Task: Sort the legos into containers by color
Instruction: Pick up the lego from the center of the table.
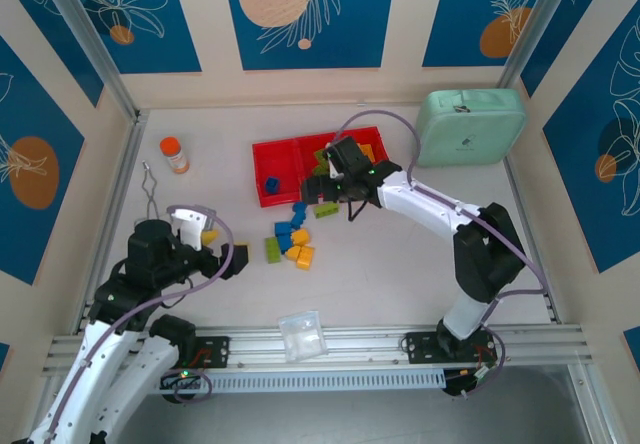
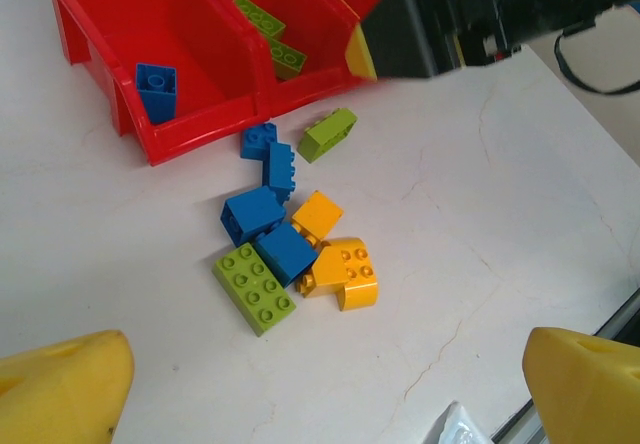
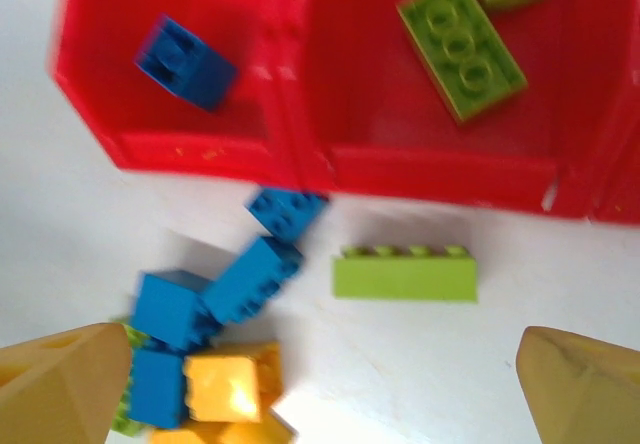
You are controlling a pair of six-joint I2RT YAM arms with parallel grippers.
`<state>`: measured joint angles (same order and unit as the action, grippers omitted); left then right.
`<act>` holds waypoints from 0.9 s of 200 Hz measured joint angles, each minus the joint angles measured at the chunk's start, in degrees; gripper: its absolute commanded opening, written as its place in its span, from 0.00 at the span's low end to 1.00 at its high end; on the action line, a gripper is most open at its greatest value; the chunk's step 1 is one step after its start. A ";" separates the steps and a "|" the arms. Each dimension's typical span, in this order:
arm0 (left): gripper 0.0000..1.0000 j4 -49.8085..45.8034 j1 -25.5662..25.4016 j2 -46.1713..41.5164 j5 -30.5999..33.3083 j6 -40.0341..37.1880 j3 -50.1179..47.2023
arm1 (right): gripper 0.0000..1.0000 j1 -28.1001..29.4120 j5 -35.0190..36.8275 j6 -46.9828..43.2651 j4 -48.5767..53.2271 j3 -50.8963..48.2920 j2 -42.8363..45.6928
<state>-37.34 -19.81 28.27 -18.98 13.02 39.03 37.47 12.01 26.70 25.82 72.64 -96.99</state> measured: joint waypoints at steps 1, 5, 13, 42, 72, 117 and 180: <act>0.99 0.00 0.00 0.04 0.00 0.00 0.00 | 0.99 -0.07 0.00 -0.11 -0.04 -0.35 0.00; 0.99 0.00 0.00 0.13 0.00 0.00 0.00 | 0.99 -0.22 0.00 -0.42 -0.17 -1.14 0.00; 0.99 -0.02 0.00 0.35 0.00 0.00 0.00 | 0.99 -0.55 -0.02 -1.03 -0.63 -2.84 0.00; 0.99 0.00 0.00 0.46 0.00 0.00 0.00 | 0.99 -1.44 -0.28 -3.28 -1.77 -5.60 -0.55; 1.00 -0.04 0.00 0.39 0.46 0.00 0.00 | 1.00 -1.70 -1.09 -5.75 -3.58 -4.92 -4.52; 0.99 -0.26 0.00 0.26 1.27 0.00 0.00 | 0.99 -1.44 -1.40 -6.80 -3.48 -2.16 -11.72; 0.99 -0.44 0.00 0.31 1.51 0.00 0.00 | 0.90 -0.94 0.74 -6.75 -0.66 5.27 -16.00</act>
<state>-37.78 -19.81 28.58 -17.47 13.02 39.03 36.53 12.75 19.94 25.17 77.91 -112.99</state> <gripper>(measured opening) 0.994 0.918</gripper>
